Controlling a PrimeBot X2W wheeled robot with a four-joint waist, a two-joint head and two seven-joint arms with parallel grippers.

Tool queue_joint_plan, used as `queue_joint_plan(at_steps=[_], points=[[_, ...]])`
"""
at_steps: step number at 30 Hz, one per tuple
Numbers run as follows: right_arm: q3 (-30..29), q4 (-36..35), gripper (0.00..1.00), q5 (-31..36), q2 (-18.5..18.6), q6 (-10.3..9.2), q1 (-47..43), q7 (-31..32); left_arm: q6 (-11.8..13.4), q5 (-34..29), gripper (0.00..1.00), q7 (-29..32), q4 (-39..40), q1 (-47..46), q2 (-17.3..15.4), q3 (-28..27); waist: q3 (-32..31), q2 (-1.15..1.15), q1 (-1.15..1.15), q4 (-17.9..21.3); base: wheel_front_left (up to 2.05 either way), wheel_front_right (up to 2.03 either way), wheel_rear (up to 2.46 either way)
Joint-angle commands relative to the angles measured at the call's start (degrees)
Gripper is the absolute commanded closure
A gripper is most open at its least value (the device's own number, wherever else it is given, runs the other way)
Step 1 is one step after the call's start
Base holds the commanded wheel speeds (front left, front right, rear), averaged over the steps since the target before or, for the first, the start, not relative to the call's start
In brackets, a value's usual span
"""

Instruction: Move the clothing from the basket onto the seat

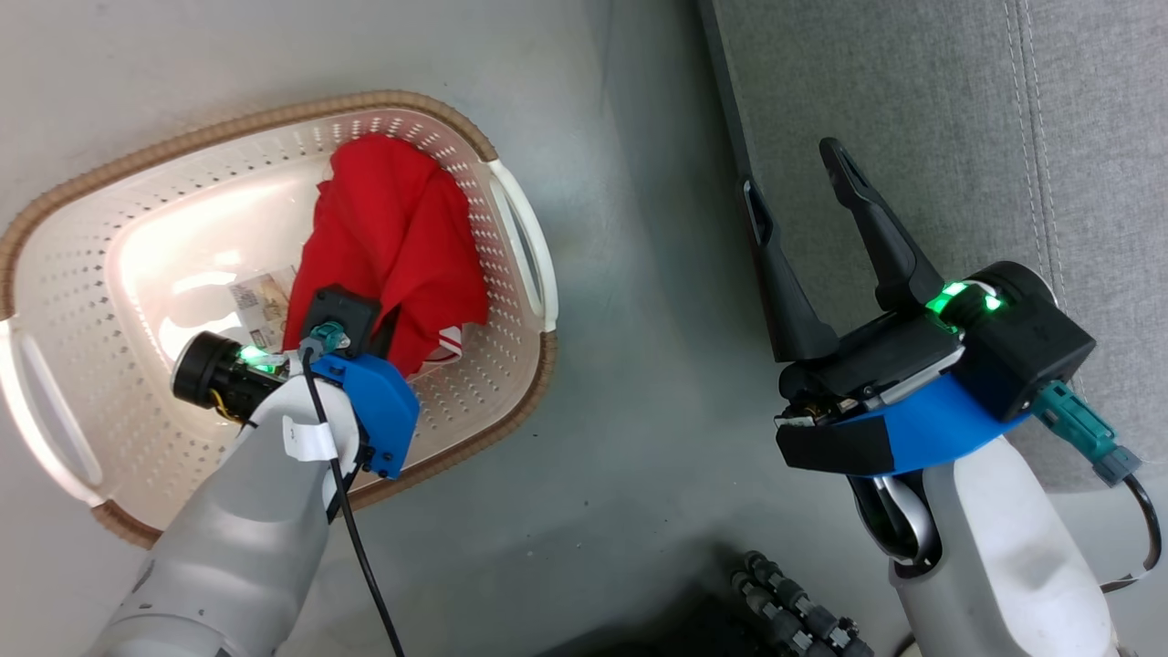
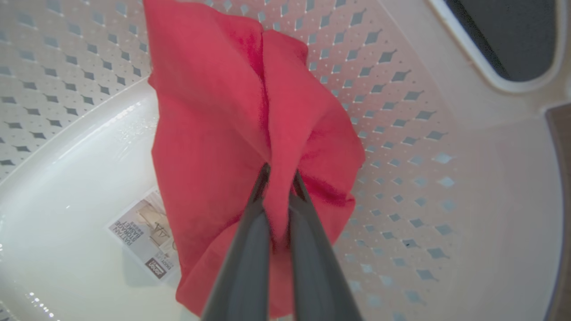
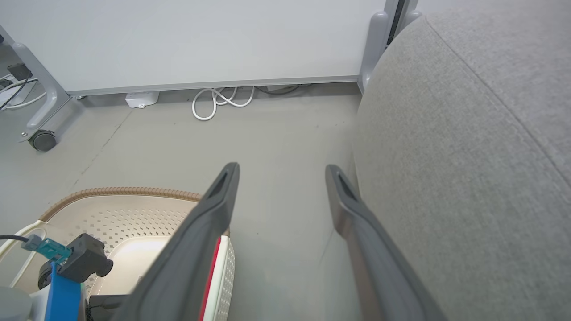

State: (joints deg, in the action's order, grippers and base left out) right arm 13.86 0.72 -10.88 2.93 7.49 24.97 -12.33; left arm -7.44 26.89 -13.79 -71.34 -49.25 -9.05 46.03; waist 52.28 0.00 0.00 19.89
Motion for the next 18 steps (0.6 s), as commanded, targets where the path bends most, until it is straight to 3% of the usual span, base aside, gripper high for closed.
queue_joint_plan(at_steps=[1, 8, 18], points=[[-0.34, 0.12, 0.0, 0.42, -0.07, 0.01, 0.52, 0.18, -0.06, 0.53, 1.0, -0.5, 0.29, -0.9, 0.23, 0.29, -0.56, 0.0, 0.0, -0.53, 0.0, 0.0, 0.0], [-1.2, 1.36, 0.0, 2.08, -0.06, 0.01, 0.56, 1.37, -0.06, 2.56, 1.0, -1.06, 1.37, -0.27, 1.7, 0.88, -4.45, 0.0, 0.0, -2.71, 0.0, 0.0, 0.0], [-2.44, 4.32, 0.0, 4.48, -0.04, 0.01, -1.78, 3.62, -0.06, 5.79, 1.0, -1.41, 3.29, 3.63, 3.82, 2.88, -15.44, 0.0, 0.0, -6.37, 0.0, 0.0, 0.0]])
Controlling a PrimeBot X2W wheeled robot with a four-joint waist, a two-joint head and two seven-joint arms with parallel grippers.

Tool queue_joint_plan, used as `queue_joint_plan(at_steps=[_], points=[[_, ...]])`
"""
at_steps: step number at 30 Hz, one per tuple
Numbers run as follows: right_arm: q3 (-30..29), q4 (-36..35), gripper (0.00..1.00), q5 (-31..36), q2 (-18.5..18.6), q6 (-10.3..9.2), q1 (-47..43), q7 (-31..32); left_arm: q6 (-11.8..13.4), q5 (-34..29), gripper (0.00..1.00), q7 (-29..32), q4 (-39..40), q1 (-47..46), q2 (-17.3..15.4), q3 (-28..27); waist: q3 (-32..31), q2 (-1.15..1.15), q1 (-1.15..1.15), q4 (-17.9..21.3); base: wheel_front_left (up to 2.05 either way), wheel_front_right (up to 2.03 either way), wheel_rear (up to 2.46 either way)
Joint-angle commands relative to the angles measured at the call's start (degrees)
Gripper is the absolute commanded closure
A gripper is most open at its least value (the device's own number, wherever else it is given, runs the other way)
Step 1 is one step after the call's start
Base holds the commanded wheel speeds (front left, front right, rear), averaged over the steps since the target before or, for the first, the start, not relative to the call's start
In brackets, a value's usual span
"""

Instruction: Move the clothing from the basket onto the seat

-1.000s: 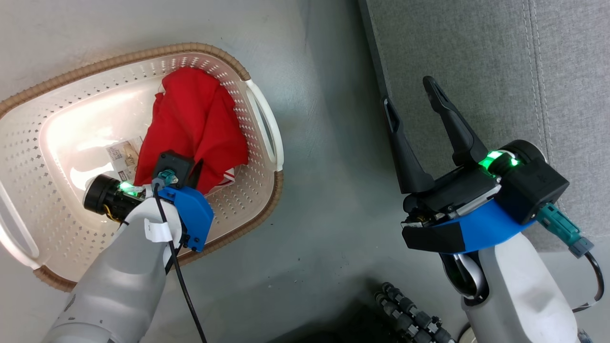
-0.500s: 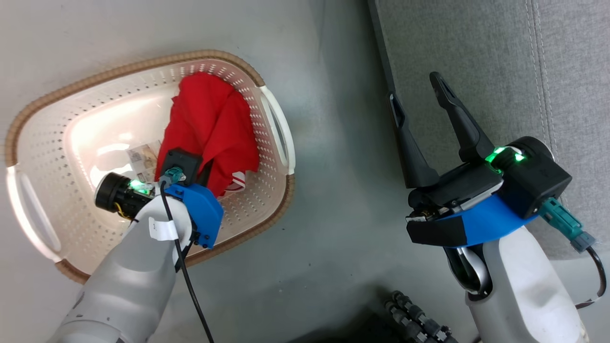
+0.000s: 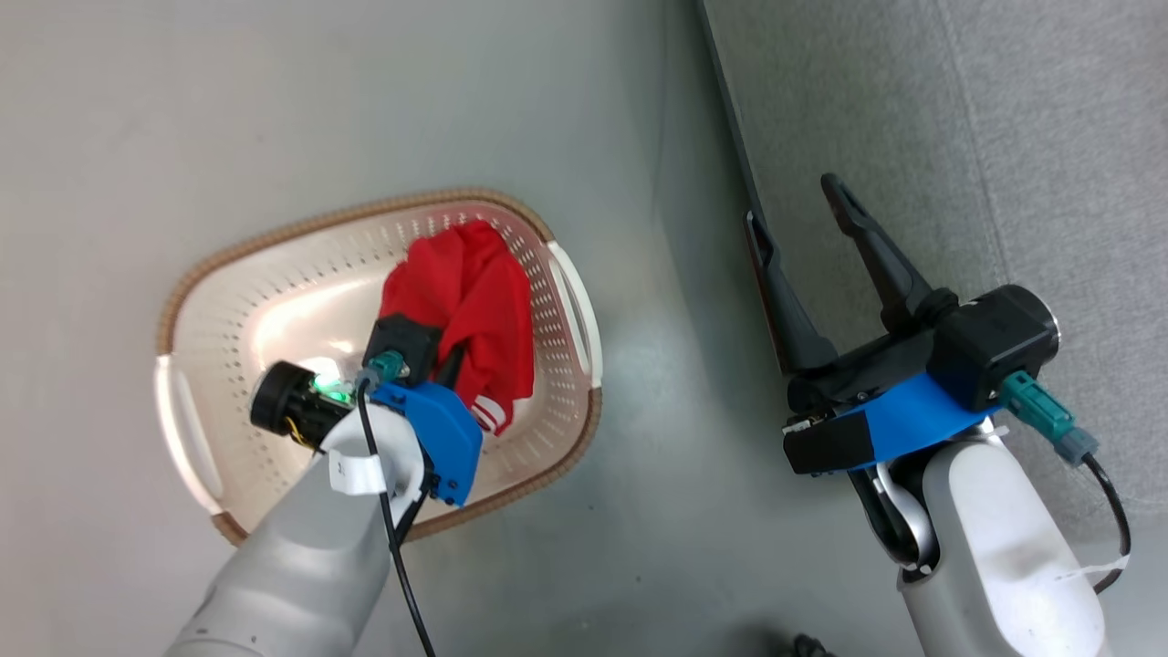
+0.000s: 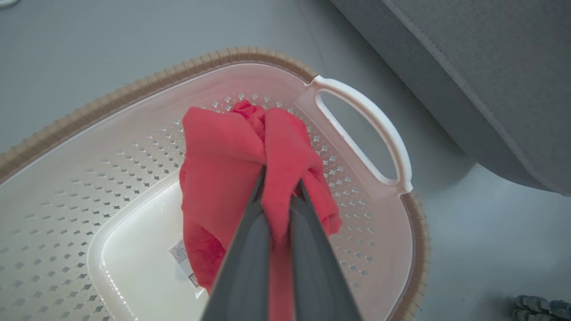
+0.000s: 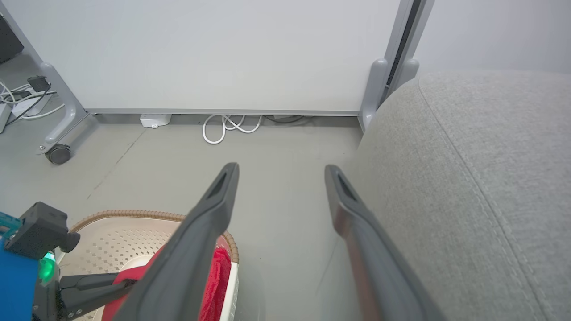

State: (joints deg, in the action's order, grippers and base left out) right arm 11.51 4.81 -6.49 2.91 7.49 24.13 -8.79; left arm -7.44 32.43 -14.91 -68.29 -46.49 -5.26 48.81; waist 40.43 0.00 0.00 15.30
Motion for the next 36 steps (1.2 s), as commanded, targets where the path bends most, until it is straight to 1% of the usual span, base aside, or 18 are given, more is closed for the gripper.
queue_joint_plan(at_steps=[1, 5, 9, 14, 25, 29, 36], points=[[-0.14, 0.58, 0.0, 0.29, -0.02, 0.01, -1.24, 0.19, -0.06, 0.5, 1.0, -0.32, 0.59, 1.33, 0.23, 0.36, -4.91, 0.0, 0.0, -2.11, 0.0, 0.0, 0.0], [-0.56, 1.6, 0.0, 0.37, -0.02, 0.01, -2.6, 1.02, -0.06, 1.82, 1.0, -0.34, 3.2, 3.52, 0.45, 0.4, -10.19, 0.0, 0.0, -3.59, 0.0, 0.0, 0.0], [-0.74, 2.48, 0.0, 0.56, -0.01, 0.01, -4.42, 2.01, -0.06, 2.9, 1.0, -0.34, 5.69, 6.15, 0.29, -0.68, -14.87, 0.0, 0.0, -5.07, 0.0, 0.0, 0.0], [-0.87, 3.19, 0.0, 0.51, -0.01, 0.01, -6.75, 2.92, -0.06, 2.99, 1.0, -0.35, 8.67, 9.27, 0.85, -1.43, -20.27, 0.0, 0.0, -6.98, 0.0, 0.0, 0.0], [-1.6, 4.08, 0.0, -0.35, -0.01, 0.01, -12.07, 4.76, -0.06, 2.9, 1.0, -0.36, 15.76, 13.42, 1.55, -0.64, -30.14, 0.0, 0.0, -10.48, 0.0, 0.0, 0.0], [-1.22, 4.28, 0.0, -0.26, -0.01, 0.01, -13.57, 5.61, -0.06, 3.18, 1.0, -0.37, 18.28, 13.23, 1.59, -0.44, -32.6, 0.0, 0.0, -11.37, 0.0, 0.0, 0.0], [-1.44, 4.14, 0.0, -1.3, -0.01, 0.01, -15.31, 5.98, -0.06, 3.36, 1.0, -0.36, 22.83, 11.7, 1.25, 0.09, -35.16, 0.0, 0.0, -12.35, 0.0, 0.0, 0.0]])
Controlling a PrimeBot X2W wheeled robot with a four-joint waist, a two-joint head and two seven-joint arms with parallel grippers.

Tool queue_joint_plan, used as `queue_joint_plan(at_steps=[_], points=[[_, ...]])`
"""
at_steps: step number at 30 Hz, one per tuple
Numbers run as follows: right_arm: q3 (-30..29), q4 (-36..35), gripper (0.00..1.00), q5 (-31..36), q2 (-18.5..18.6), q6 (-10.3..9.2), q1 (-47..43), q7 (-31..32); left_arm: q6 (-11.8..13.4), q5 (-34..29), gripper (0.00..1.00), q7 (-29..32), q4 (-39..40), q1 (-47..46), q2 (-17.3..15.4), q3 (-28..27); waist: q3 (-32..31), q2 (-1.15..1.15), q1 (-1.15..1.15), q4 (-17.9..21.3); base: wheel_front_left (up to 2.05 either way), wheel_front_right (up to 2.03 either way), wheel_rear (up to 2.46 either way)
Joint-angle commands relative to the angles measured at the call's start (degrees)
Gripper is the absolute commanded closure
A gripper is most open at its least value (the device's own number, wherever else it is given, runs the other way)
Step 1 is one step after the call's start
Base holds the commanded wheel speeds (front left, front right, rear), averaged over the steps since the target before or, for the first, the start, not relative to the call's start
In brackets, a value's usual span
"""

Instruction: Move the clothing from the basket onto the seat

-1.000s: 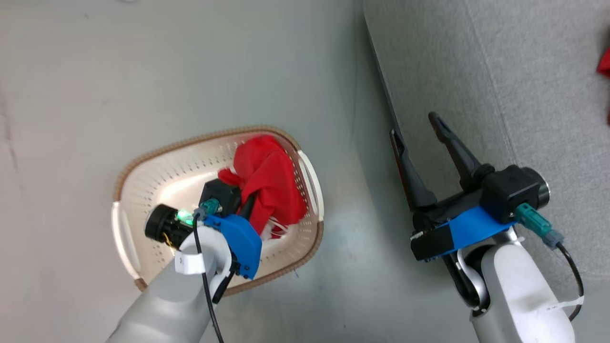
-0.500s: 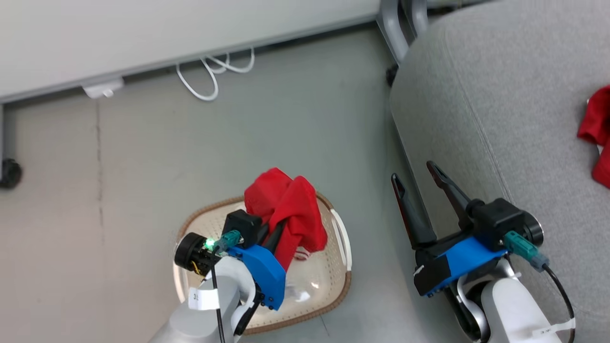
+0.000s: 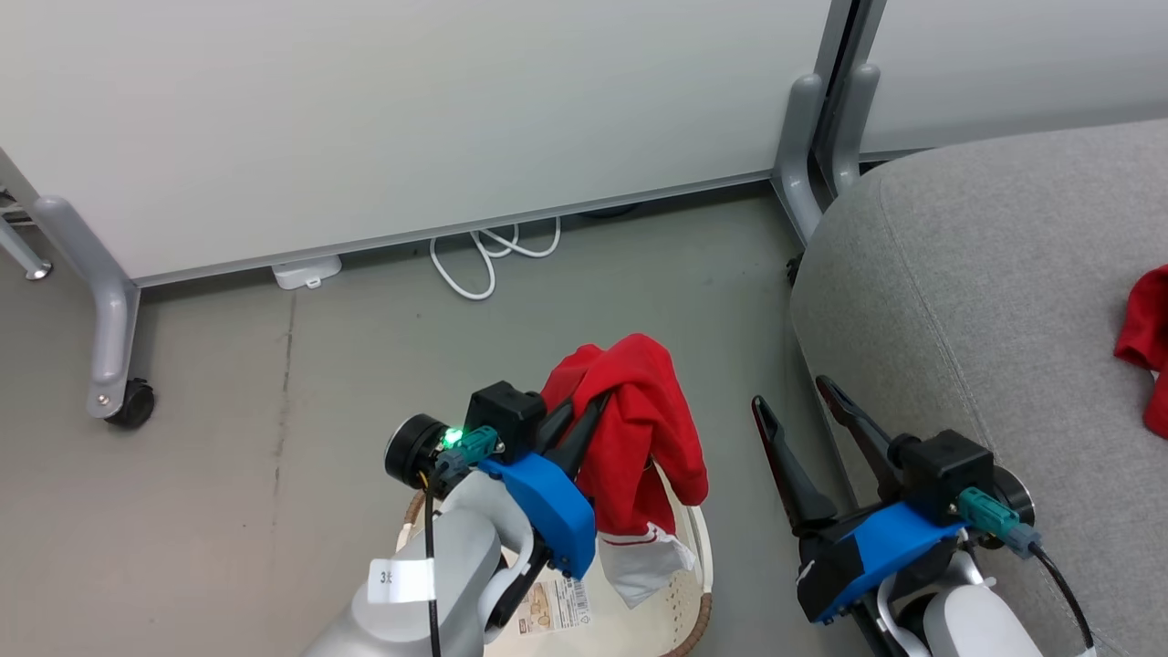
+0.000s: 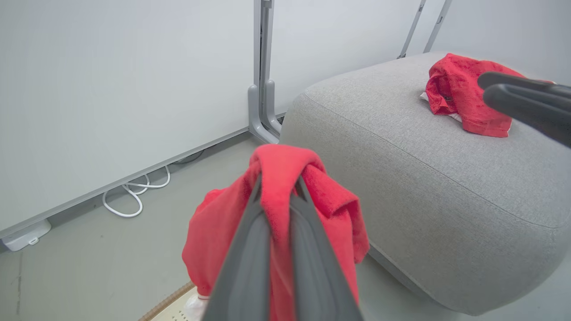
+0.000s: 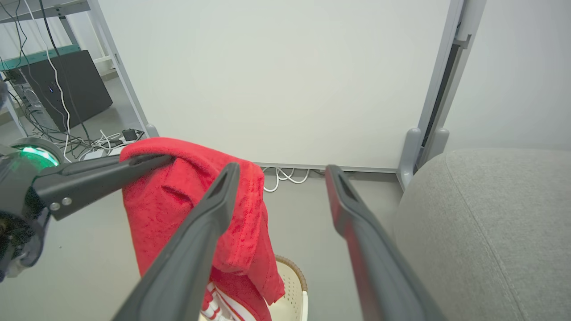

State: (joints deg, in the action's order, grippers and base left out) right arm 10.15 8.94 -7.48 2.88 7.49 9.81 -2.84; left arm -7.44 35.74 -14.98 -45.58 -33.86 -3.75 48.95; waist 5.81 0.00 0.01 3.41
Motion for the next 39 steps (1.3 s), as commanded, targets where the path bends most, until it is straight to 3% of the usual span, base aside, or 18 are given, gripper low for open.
queue_joint_plan(at_steps=[1, 21, 39], points=[[-0.09, 0.09, 0.0, -0.49, 0.01, 0.01, -1.28, -0.03, -0.06, 0.26, 1.0, -0.3, 0.76, -1.2, -0.29, 0.11, -0.92, 0.0, -0.01, -0.63, 0.0, 0.0, 0.0], [-0.13, 0.84, 0.0, -1.63, 0.01, 0.01, -4.01, 0.42, -0.06, 0.95, 1.0, -0.3, 9.13, -7.09, -0.48, 1.23, -5.57, 0.0, -0.01, -1.84, 0.0, 0.0, 0.0], [1.49, 0.75, 0.0, -1.65, 0.01, 0.01, -4.09, 0.71, -0.06, 2.01, 1.0, -0.3, 9.61, -6.78, -0.64, 2.52, -5.6, 0.0, -0.01, -1.38, 0.0, 0.0, 0.0]])
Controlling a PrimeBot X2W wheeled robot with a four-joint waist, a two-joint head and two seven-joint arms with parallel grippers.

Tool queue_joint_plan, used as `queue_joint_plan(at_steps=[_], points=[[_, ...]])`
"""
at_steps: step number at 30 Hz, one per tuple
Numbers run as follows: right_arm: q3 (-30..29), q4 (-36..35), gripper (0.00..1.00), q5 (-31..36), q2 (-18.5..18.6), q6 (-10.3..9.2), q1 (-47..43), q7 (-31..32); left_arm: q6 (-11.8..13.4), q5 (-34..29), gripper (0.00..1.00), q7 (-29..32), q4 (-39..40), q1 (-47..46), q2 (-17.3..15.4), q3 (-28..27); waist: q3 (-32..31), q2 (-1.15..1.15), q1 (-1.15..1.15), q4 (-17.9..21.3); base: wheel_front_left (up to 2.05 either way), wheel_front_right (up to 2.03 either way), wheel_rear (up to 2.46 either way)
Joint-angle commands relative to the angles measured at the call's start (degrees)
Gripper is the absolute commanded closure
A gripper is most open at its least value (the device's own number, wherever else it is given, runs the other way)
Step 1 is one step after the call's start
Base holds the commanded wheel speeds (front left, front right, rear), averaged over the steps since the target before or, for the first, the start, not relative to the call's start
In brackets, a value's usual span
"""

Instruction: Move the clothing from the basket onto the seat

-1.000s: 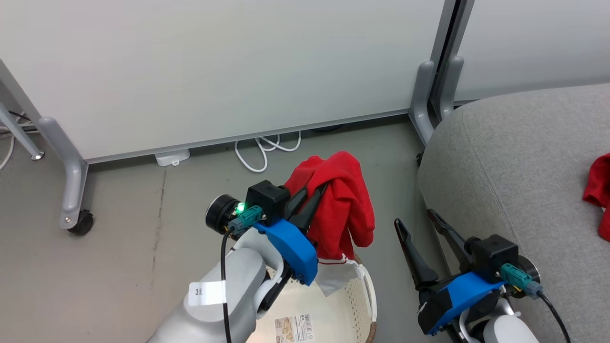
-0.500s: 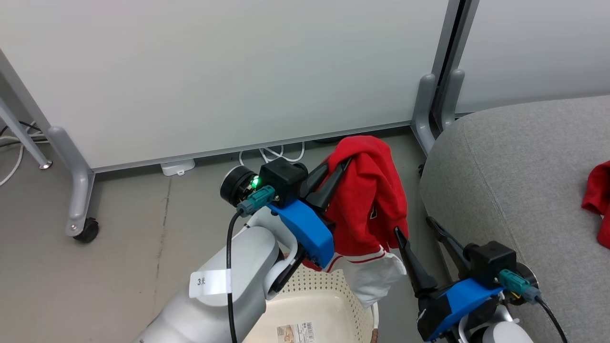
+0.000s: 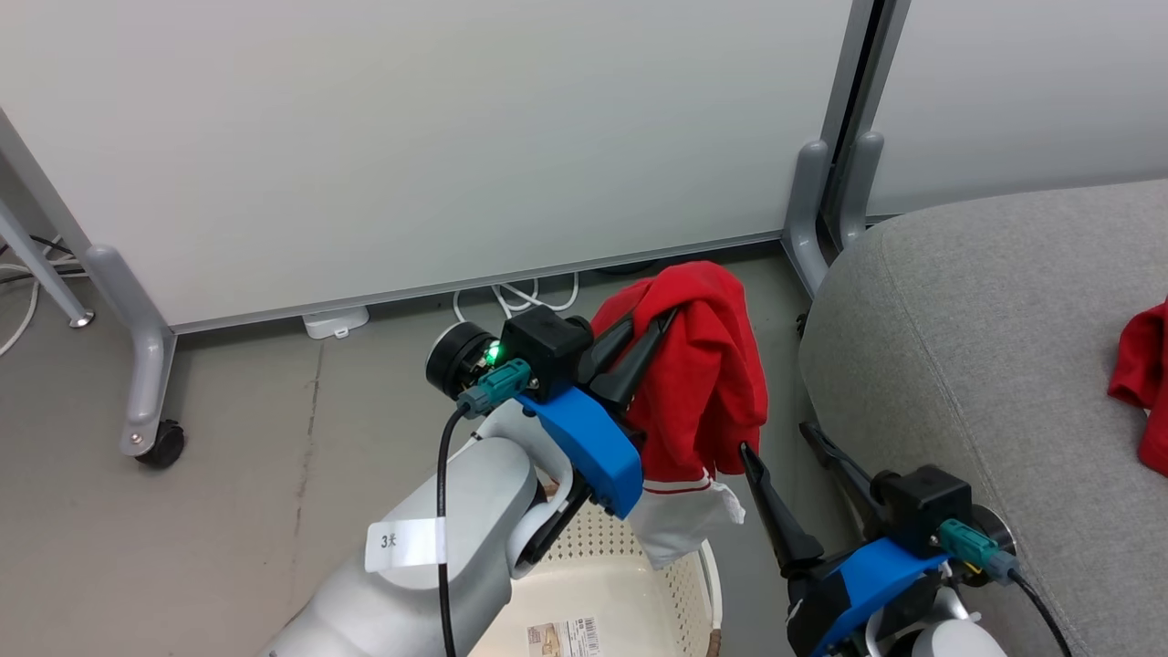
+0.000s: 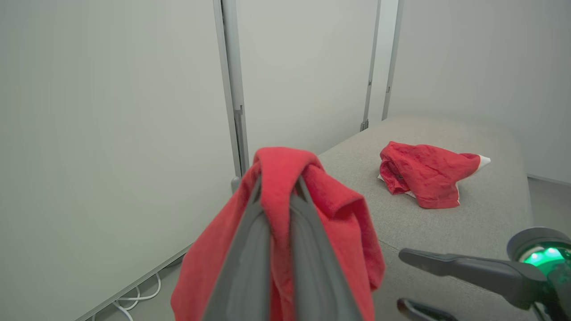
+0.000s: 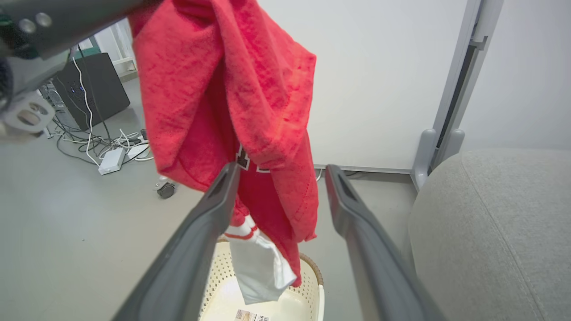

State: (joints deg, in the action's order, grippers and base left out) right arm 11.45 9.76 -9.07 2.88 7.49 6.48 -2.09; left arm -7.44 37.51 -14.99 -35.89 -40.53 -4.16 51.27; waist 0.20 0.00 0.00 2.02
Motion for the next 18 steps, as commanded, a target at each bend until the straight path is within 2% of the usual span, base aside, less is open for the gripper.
queue_joint_plan(at_steps=[1, 18], points=[[0.48, -0.02, 0.0, -0.09, 0.01, 0.01, -0.75, -0.01, -0.06, 0.27, 1.0, -0.29, -0.1, -0.13, -0.23, 0.25, 0.0, 0.0, 0.0, 0.02, 0.0, 0.0, 0.0], [9.97, 3.65, 0.0, -2.79, 0.04, 0.01, 2.8, 0.1, -0.06, 0.96, 1.0, -0.29, -0.77, 0.36, 0.17, 1.51, -0.01, 0.0, 0.0, -0.12, 0.0, 0.0, 0.0]])
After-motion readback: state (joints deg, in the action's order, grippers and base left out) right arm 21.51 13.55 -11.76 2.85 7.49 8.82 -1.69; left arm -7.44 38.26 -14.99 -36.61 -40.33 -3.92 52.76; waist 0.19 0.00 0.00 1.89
